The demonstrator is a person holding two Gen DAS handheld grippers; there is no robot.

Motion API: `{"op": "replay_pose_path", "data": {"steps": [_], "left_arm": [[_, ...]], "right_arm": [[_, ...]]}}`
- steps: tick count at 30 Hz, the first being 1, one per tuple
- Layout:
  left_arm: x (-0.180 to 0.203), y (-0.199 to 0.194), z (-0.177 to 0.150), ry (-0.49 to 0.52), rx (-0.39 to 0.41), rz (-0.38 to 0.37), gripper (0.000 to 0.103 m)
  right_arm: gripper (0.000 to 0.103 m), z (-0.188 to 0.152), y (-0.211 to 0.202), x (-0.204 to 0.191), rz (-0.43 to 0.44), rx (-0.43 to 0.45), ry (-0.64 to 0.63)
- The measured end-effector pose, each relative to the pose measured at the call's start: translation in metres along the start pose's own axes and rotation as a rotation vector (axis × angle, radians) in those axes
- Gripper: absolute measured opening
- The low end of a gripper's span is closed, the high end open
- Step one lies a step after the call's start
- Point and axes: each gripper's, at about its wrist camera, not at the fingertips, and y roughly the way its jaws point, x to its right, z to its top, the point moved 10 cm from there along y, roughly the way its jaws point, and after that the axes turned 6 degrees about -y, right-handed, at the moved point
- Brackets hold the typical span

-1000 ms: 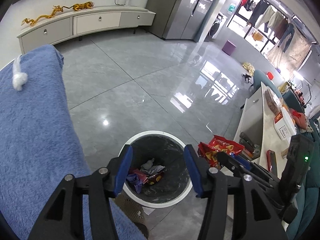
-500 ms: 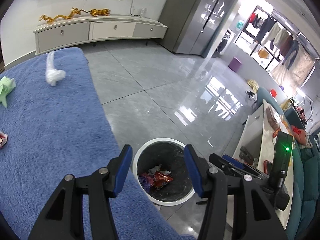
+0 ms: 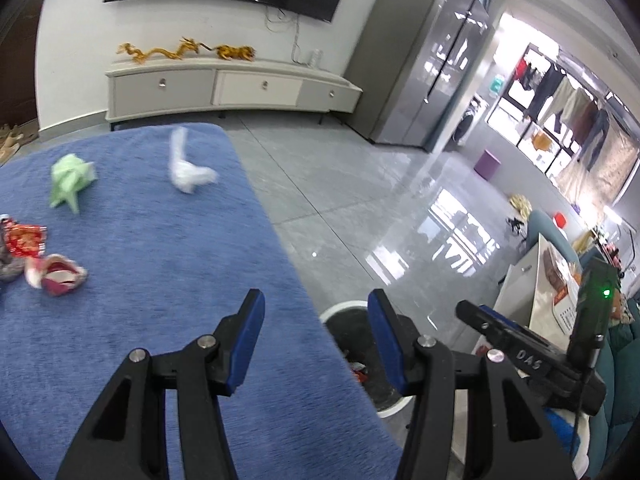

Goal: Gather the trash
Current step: 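Return both tools to the remaining wrappers on the rug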

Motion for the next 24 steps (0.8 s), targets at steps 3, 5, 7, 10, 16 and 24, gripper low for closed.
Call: {"op": "replay_pose_path", "data": {"steps": [3,5,7,10,16,24], "left_arm": [[-0.020,-0.017,0.004,-0.024,0.032,0.013,0.052],[-0.038,-0.028,0.007,-0.038,0.052,0.028,0.052],[-0.055,-0.039,0.008,-0.052,0.071,0.047,0.059],[-0.084,-0.056,0.011,-0.072,0.105,0.084,0.065],[-0.160,-0.090,0.018,-0.096,0.169,0.202,0.066],[-0.271,-0.119,0.031,-0.133,0.217,0.389,0.072]], "right_arm": [[0.055,0.007,-0.007,-0.019,0.011,0.025,-0.031],[0.055,0.013,-0.011,-0.034,0.019,0.040,-0.058],[0.055,0.016,-0.014,-0.047,0.026,0.048,-0.077],[0.055,0.021,-0.018,-0.068,0.036,0.060,-0.115],[0.055,0.032,-0.017,-0.109,0.059,0.075,-0.187],[0.055,0.038,0.012,-0.155,0.103,0.050,-0.266]]}}
